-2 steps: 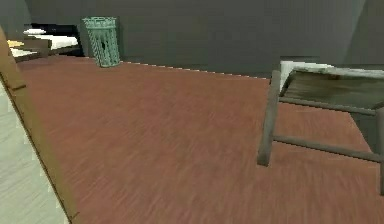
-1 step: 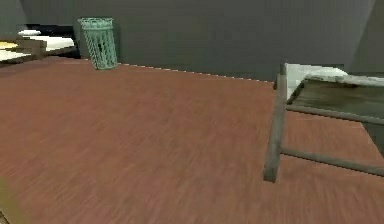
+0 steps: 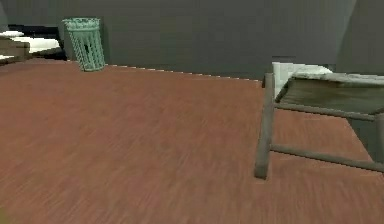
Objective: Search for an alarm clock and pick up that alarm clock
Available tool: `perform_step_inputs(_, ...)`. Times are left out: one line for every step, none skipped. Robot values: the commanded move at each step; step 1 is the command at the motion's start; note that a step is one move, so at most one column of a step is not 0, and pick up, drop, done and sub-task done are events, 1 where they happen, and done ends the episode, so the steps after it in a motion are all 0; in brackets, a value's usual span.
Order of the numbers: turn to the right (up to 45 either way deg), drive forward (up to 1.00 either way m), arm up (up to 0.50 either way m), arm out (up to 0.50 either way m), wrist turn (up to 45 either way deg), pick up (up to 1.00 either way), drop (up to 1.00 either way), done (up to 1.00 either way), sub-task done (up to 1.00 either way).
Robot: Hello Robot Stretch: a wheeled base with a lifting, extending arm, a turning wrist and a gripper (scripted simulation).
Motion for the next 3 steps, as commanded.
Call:
perform_step_inputs(0.0,0.45,0.0,0.0,0.0,0.0,0.0,0.0,0.0)
perform_step_inputs(-39.0,0.0,0.0,0.0,0.0,0.0,0.0,0.0,0.0)
perform_step_inputs(0.0,1.0,0.0,0.0,0.0,0.0,0.0,0.0,0.0)
